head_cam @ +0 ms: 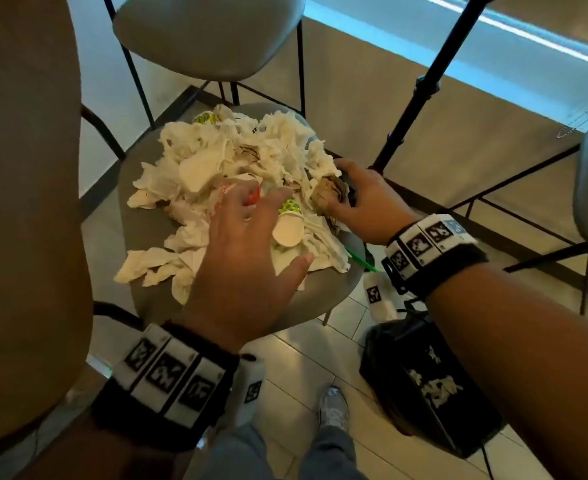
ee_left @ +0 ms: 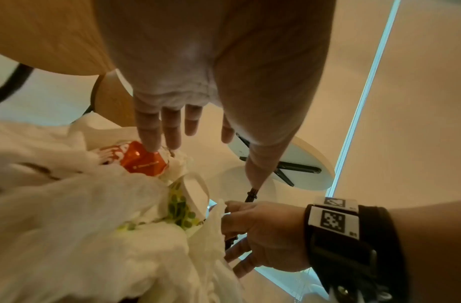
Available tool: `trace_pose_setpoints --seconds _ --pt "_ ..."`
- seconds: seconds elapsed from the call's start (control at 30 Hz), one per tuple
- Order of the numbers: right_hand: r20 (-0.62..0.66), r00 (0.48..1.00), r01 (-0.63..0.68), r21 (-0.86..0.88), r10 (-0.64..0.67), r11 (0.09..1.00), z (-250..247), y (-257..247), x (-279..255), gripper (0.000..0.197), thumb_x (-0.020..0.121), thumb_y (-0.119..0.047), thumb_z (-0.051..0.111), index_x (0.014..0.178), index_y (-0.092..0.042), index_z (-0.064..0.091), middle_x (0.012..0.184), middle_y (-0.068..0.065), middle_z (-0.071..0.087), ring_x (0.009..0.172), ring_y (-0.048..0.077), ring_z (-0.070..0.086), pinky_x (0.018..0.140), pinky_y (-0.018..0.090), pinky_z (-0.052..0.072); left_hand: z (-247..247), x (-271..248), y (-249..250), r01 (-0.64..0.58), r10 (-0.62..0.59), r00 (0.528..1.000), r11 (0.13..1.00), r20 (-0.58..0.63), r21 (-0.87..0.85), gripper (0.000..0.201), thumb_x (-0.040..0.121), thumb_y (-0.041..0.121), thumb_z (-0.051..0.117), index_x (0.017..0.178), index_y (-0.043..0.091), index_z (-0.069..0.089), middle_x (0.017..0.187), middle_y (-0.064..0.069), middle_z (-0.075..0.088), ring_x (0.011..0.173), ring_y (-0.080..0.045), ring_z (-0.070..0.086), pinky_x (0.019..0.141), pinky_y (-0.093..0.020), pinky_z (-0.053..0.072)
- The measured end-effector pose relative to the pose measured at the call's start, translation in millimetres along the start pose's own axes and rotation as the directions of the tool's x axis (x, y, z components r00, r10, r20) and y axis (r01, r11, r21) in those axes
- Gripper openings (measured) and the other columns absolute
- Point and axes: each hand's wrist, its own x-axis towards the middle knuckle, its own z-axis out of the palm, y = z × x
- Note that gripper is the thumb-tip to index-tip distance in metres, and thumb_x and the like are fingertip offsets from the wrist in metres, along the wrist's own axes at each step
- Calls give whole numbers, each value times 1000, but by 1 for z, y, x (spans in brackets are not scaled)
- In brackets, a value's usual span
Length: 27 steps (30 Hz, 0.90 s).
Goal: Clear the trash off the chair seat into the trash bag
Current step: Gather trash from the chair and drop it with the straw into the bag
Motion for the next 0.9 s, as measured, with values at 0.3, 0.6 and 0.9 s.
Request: trace_pose_setpoints --seconds 0.3,0.6,0.9 --pt "98 995 -27 7 26 1000 11 8 14 75 80 -45 78 143 -37 38 129 2 56 111 17 60 85 26 50 28 40 7 141 -199 949 961 243 236 69 82 49 74 144 41 45 154 -6 35 138 -34 39 109 -50 43" --pt "79 992 -114 259 96 959 9 16 9 59 78 -35 83 122 -29 43 106 -1 61 91 13 66 77 32 61 35 49 -3 209 -264 933 950 245 231 32 86 38 71 115 29 60 149 -10 39 127 -33 54 96 -43 51" --pt "39 992 -129 360 123 924 9 20 5 57 80 -35 83 122 -29 45 103 -4 63 81 7 66 57 15 50 25 43 -4 170 -178 981 980 78 107 43 81 59 74 103 24 61 108 2 45 96 -13 46 77 -26 38"
